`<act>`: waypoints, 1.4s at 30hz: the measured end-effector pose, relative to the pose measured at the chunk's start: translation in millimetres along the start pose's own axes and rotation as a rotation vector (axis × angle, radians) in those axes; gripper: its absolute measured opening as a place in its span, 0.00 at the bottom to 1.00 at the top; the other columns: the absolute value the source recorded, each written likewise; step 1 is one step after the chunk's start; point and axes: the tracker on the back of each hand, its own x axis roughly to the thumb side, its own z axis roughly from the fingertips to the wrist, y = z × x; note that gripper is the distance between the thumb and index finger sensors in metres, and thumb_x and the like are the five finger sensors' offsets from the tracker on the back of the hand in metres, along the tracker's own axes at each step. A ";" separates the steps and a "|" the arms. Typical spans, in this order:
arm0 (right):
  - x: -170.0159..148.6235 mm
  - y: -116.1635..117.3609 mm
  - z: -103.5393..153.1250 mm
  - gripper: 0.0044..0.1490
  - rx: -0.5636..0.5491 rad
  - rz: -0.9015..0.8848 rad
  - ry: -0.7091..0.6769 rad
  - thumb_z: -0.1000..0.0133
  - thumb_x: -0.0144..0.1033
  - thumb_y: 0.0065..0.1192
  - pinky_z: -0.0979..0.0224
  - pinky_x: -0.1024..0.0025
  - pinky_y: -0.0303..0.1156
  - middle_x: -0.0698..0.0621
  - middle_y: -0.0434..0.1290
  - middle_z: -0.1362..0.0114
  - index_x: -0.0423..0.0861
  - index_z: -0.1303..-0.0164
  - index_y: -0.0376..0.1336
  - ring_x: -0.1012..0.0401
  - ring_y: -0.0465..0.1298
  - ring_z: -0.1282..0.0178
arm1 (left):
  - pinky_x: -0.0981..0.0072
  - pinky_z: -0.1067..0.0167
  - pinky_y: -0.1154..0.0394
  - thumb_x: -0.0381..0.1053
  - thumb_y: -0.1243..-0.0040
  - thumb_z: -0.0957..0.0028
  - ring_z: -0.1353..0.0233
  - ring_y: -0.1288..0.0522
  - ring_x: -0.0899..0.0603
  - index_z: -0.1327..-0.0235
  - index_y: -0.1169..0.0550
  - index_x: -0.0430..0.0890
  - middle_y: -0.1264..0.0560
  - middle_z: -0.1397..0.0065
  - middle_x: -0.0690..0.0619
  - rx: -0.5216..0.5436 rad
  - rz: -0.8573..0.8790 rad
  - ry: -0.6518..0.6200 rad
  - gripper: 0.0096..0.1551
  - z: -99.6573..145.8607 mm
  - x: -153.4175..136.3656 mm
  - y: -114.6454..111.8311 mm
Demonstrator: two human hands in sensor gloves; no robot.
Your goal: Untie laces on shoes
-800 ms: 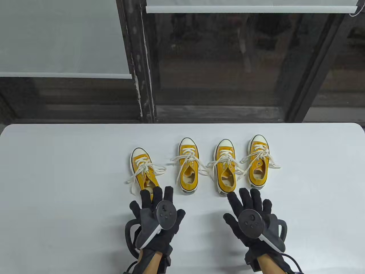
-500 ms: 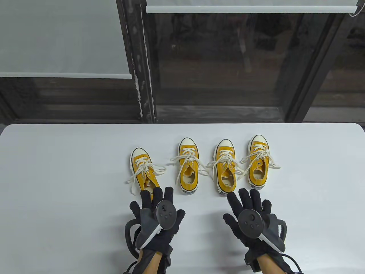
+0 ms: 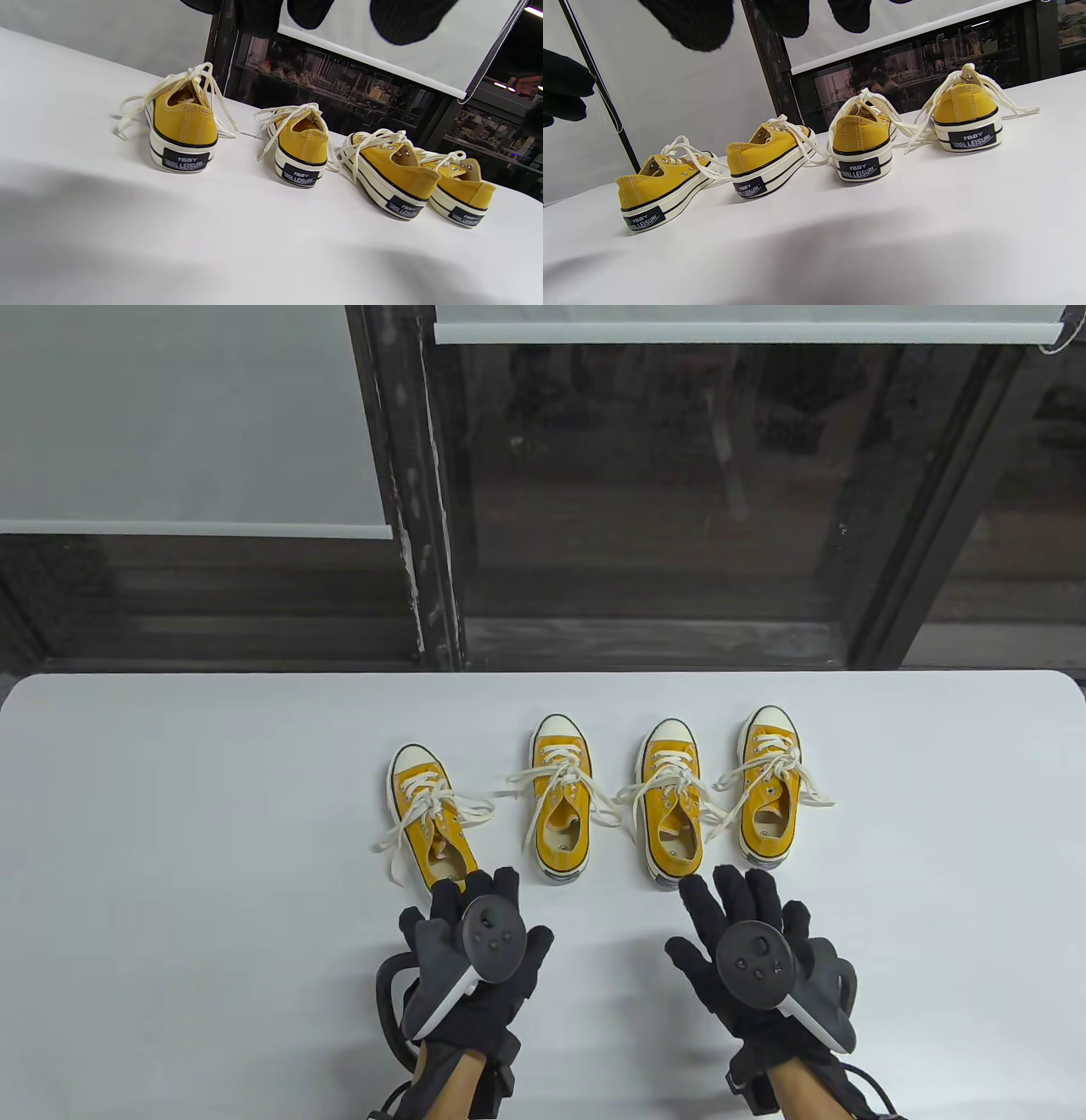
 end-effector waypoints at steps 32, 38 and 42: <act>-6.9 1.6 -4.7 0.45 0.058 -0.089 0.033 0.34 0.62 0.48 0.22 0.29 0.41 0.41 0.45 0.09 0.56 0.09 0.44 0.38 0.41 0.11 | 0.42 0.26 0.34 0.66 0.40 0.38 0.42 0.23 0.51 0.17 0.37 0.47 0.22 0.38 0.54 -0.359 0.138 0.740 0.42 -156.3 -108.5 -17.5; -7.4 2.0 -5.2 0.45 0.064 -0.095 0.036 0.34 0.62 0.48 0.22 0.29 0.42 0.41 0.45 0.09 0.56 0.09 0.44 0.38 0.42 0.11 | 0.46 0.32 0.29 0.54 0.49 0.34 0.55 0.22 0.52 0.26 0.30 0.39 0.19 0.53 0.51 -0.281 0.165 0.675 0.29 -150.7 -111.3 -17.2; -8.5 0.7 -5.0 0.45 0.061 -0.102 0.043 0.34 0.62 0.48 0.22 0.29 0.42 0.41 0.45 0.09 0.56 0.09 0.44 0.38 0.42 0.11 | 0.46 0.36 0.27 0.52 0.48 0.36 0.59 0.21 0.52 0.30 0.27 0.37 0.18 0.57 0.50 -0.191 0.116 0.599 0.28 -135.0 -99.7 -1.6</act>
